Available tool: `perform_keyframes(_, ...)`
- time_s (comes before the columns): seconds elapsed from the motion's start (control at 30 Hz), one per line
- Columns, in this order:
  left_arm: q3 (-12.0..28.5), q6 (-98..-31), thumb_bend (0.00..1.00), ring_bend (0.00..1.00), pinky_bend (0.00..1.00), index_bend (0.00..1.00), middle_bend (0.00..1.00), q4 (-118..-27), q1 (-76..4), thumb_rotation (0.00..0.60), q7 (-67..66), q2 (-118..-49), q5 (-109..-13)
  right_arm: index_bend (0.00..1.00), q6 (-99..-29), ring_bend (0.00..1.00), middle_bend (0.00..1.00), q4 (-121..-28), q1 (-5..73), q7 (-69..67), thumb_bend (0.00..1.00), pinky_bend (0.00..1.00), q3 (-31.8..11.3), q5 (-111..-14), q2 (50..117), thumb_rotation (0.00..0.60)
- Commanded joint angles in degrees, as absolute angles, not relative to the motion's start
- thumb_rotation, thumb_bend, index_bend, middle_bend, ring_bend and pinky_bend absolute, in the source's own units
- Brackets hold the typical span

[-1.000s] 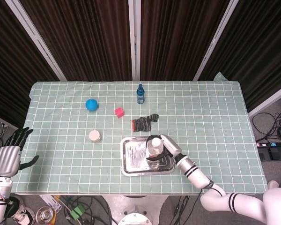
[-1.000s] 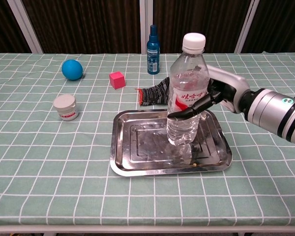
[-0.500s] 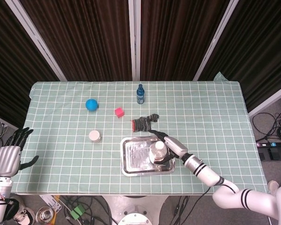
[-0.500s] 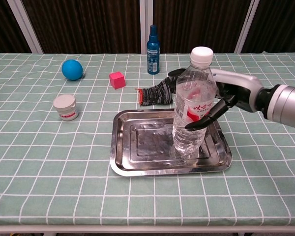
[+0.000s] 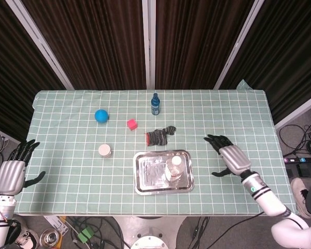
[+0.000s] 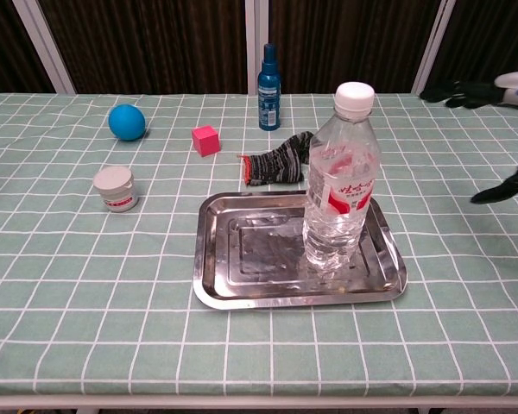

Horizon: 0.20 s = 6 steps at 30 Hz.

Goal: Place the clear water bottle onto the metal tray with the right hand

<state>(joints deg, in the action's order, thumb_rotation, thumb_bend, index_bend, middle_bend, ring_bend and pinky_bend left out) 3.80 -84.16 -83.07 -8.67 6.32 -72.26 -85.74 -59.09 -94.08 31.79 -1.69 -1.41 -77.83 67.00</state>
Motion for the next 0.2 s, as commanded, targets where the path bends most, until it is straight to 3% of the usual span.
perform_keyframes(0.03,3.8,-84.0,0.24,0.09,0.19,0.16,0.18,-83.3,-8.8,0.6,6.0,-72.1,-85.7,0.0,-72.9,0.0,0.0,-95.9,21.7,17.3,0.0,0.0,1.2,-70.1,65.0,0.6)
perform_keyframes(0.2,4.0,-83.7,0.24,0.09,0.19,0.16,0.18,-83.1,-9.1,0.6,5.9,-72.4,-85.5,0.0,-74.9,0.0,0.0,-92.6,19.4,17.0,0.0,0.0,1.8,-72.1,67.5,0.6)
